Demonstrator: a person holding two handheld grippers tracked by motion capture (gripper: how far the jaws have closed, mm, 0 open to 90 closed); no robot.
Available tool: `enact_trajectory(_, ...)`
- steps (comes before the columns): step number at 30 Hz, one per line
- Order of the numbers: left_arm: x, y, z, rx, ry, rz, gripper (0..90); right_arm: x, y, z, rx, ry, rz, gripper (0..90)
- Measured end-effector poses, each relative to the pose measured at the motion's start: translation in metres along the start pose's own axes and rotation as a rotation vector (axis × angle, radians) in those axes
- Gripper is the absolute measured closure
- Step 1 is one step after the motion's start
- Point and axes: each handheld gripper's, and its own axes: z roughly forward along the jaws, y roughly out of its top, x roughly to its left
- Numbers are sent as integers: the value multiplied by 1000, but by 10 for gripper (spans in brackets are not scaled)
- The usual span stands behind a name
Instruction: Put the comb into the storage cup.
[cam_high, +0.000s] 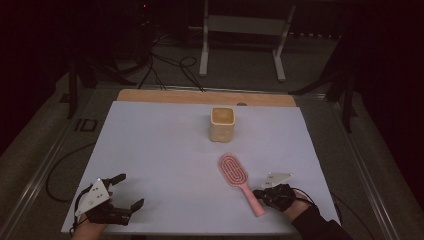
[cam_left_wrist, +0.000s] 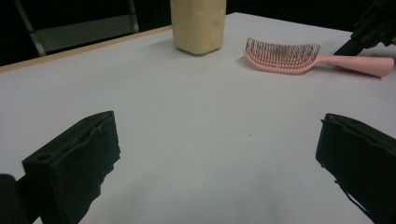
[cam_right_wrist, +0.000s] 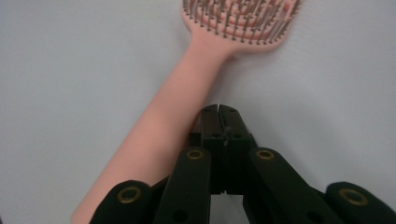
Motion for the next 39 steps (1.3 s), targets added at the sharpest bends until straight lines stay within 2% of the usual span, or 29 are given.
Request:
enact_trajectory(8, 0, 0, 0, -1, -1, -2, 0, -7, 5, -16, -43, -61, 27, 900)
enact_trajectory(12, 0, 0, 0, 0, -2, -3, 0, -8, 12, -28, -74, -93, 20, 898)
enact_trajectory(15, -1, 0, 0, -1, -4, -2, 0, -6, 19, -36, -97, -111, 20, 865)
enact_trajectory(17, 0, 0, 0, -1, -2, -2, 0, -3, 24, -40, -105, -117, 12, 811)
enact_trajectory(23, 0, 0, 0, 0, -3, -2, 0, 6, 36, -49, -131, -143, 32, 635)
enact_trajectory(25, -1, 0, 0, -1, -4, -3, 0, 8, 40, -52, -144, -144, 51, 524)
enact_trajectory(26, -1, 0, 0, -1, -5, -1, 0, 9, 42, -53, -148, -148, 54, 505)
enact_trajectory(30, -1, 0, 0, -1, -4, -3, 0, 11, 48, -57, -163, -162, 69, 339)
enact_trajectory(33, -1, 0, 1, -1, -6, -1, 0, 15, 52, -57, -156, -163, 68, 235)
enact_trajectory(35, -1, 0, 1, 0, -7, -2, 0, 16, 54, -55, -142, -146, 79, 144)
enact_trajectory(39, -1, 0, 1, -1, -8, -1, 0, 21, 56, -48, -150, -138, 118, 90)
